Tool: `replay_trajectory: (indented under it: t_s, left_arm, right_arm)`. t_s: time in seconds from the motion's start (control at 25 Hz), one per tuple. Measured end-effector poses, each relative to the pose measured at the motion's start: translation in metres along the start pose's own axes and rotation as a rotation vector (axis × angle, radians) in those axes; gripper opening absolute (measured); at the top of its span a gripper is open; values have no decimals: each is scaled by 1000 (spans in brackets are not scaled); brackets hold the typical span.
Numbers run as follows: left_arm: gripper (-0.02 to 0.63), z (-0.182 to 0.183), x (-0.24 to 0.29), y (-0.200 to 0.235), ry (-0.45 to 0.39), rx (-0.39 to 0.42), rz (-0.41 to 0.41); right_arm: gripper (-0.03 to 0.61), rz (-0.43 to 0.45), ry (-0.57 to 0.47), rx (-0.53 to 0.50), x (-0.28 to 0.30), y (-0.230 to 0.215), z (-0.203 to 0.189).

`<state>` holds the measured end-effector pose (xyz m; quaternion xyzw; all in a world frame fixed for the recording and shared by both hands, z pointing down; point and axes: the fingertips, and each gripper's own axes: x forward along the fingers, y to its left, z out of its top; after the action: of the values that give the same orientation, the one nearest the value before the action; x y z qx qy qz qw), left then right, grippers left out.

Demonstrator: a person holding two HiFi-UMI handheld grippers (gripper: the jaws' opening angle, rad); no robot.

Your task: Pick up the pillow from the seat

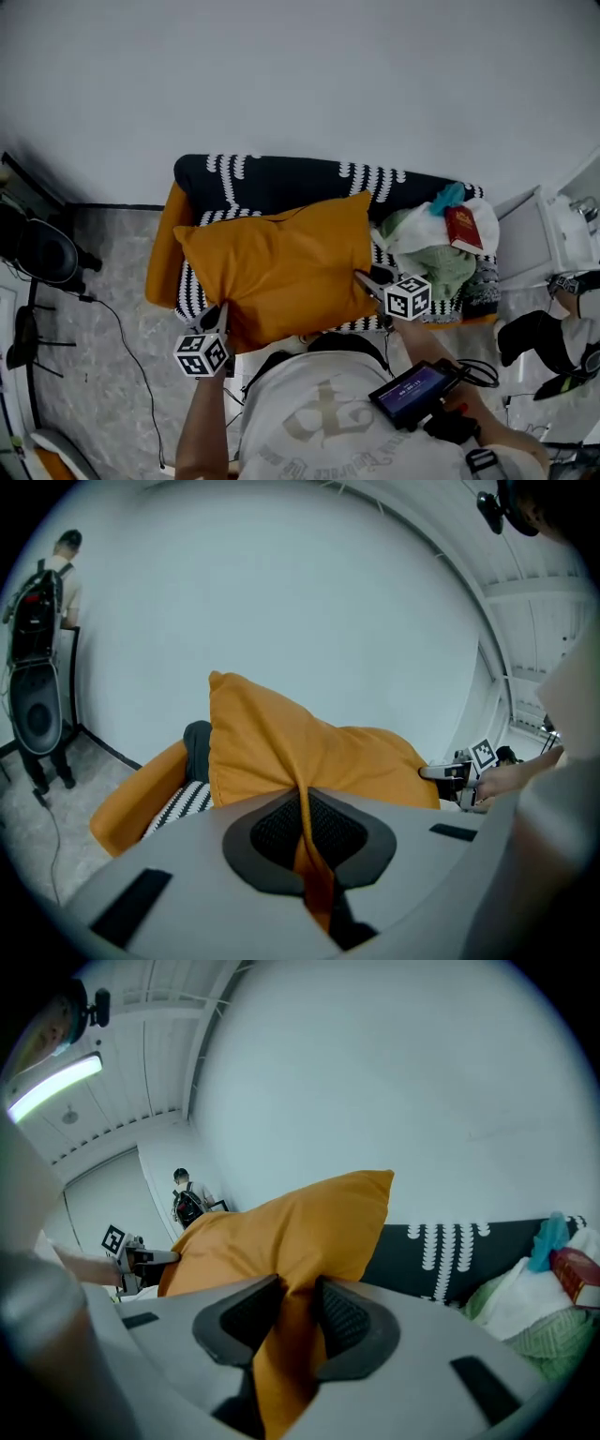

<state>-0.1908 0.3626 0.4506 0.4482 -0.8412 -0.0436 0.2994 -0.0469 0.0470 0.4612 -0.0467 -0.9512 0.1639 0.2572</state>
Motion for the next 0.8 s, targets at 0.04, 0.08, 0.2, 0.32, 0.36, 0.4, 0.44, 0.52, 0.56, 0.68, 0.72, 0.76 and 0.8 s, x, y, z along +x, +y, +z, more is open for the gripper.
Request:
replay_trajectory:
  t_s: [0.04,0.08,0.2,0.32,0.36,0.4,0.44,0.52,0.56,0.68,0.72,0.76,0.8]
  left_arm:
    - [15,8,-5,0,-16,9,3]
    - [15,15,-11,0,-33,19,6]
    - [15,37,-26,-3,-90,50,16]
    - [15,55,-42,-7,-144,74,24]
    - [15,60,-47,-8,-160,81,26]
    - [15,65,-52,-9,-175,87,28]
    - [15,70,-56,-8,-188,92,30]
    - [15,77,-63,-7,-208,96,32]
    - [15,80,-66,-7,-216,96,32]
    - [15,86,-73,-11,-234,106,34]
    - [15,88,-73,-13,-239,109,34]
    - [15,90,-73,-16,-243,113,34]
    - [15,92,-73,-18,-247,115,34]
  right_arm:
    - [135,2,-11,-9,-1,5,6]
    - [135,5,-24,-17,-3,10,13]
    - [137,14,-73,-54,-8,21,32]
    - [137,25,-122,-84,-14,33,47]
    - [137,27,-138,-92,-16,36,52]
    - [137,30,-153,-100,-17,40,57]
    - [137,32,-167,-110,-18,43,62]
    - [137,35,-187,-134,-19,51,72]
    - [136,36,-194,-146,-20,54,75]
    - [135,40,-215,-160,-25,58,82]
    - [135,40,-221,-159,-27,57,83]
    - [135,40,-225,-158,-29,56,84]
    - [135,39,-228,-158,-30,55,85]
